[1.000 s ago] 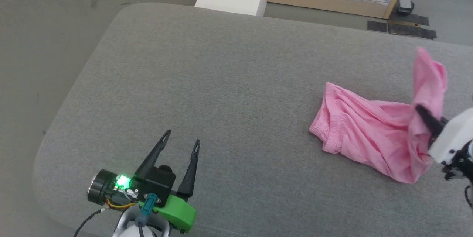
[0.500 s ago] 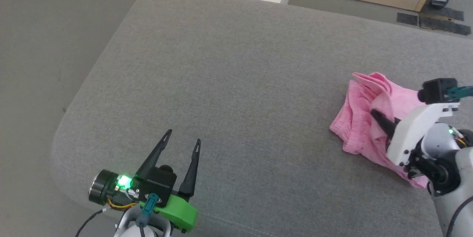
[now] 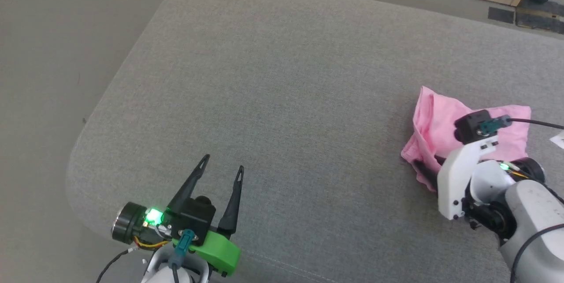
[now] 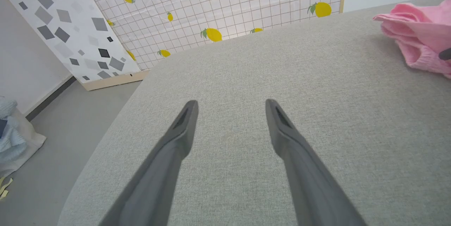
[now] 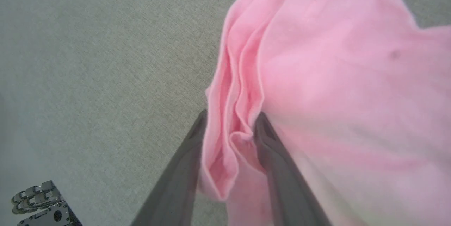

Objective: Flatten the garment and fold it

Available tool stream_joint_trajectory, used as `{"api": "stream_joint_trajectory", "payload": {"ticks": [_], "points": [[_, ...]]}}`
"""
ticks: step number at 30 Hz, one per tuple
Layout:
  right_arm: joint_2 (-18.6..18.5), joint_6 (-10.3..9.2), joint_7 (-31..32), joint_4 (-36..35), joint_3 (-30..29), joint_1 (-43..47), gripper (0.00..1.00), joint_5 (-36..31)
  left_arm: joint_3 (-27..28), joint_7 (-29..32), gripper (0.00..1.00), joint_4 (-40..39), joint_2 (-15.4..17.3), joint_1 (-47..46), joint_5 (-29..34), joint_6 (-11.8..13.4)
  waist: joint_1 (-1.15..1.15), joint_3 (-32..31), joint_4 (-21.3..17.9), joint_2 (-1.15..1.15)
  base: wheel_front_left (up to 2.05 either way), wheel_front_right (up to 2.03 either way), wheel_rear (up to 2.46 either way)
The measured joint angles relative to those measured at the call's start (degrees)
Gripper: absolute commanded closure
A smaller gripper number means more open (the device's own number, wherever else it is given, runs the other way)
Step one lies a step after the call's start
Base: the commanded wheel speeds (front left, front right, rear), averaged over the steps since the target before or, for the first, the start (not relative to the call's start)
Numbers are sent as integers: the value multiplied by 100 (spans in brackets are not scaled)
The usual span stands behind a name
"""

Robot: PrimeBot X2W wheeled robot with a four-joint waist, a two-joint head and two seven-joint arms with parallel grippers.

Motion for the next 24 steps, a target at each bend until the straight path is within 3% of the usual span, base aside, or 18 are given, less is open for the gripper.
{"api": "stream_joint_trajectory", "payload": {"ticks": [10,13,18,24], "points": [[-370,0,-365,-439,598,-349,0,366,71,-38,0,108,16,-8,-124,3,0,-276,-318,0,0,0,0],[-713,1,-626,-753,716,-604,0,320,122,-37,0,98,56,15,-182,33,0,-384,-488,0,0,0,0],[-1343,1,-1489,-973,692,-908,0,-92,216,-37,0,26,120,91,-356,104,0,-531,-780,0,0,0,0],[-1628,1,-2557,-972,213,-854,0,-498,324,-37,0,-126,222,168,-433,177,0,-630,-1144,0,0,0,0]]}}
